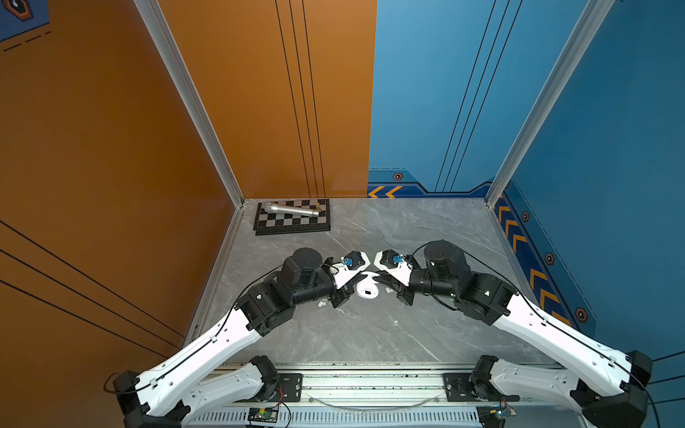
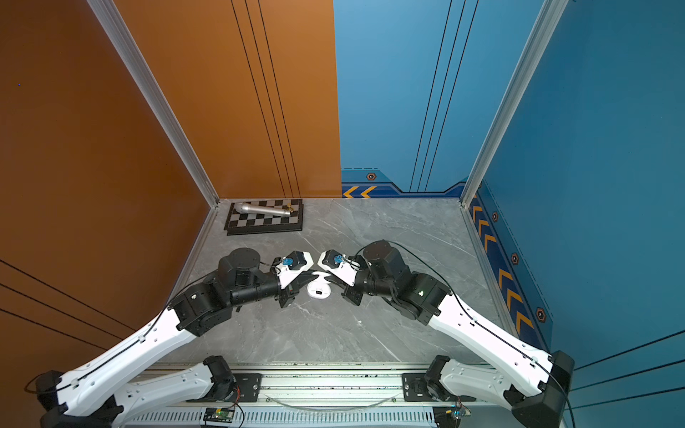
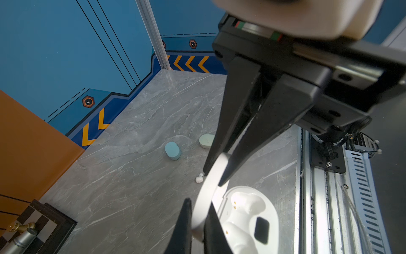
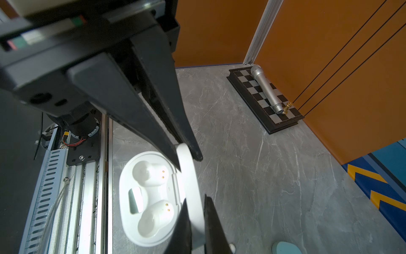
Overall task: Insert wireless bluetooth earbuds into charging case
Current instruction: Open the charging case, then pick up the wireless bluetooth earbud from the center of the table.
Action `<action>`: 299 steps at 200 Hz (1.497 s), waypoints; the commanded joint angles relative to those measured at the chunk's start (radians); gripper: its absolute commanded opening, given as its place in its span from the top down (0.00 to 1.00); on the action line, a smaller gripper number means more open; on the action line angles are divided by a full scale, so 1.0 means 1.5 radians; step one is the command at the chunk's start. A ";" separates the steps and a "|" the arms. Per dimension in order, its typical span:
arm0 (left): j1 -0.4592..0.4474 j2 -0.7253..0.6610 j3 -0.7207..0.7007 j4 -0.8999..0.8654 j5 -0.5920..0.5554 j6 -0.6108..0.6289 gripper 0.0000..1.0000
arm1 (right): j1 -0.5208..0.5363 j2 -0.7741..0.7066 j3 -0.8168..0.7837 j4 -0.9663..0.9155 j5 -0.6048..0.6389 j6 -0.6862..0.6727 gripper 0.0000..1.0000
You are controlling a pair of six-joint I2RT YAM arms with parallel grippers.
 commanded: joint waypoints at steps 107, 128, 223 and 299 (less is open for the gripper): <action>0.053 -0.115 -0.131 0.067 -0.137 -0.139 1.00 | -0.177 -0.013 0.004 -0.121 0.100 0.383 0.58; 0.064 -0.138 -0.168 0.092 -0.122 -0.168 1.00 | -0.198 0.076 0.025 -0.218 0.105 0.363 0.56; 0.077 -0.173 -0.243 0.132 -0.037 -0.136 1.00 | -0.131 0.480 0.161 -0.294 0.128 0.232 0.56; 0.082 -0.164 -0.258 0.159 -0.025 -0.135 1.00 | -0.117 0.564 0.207 -0.293 0.179 0.201 0.57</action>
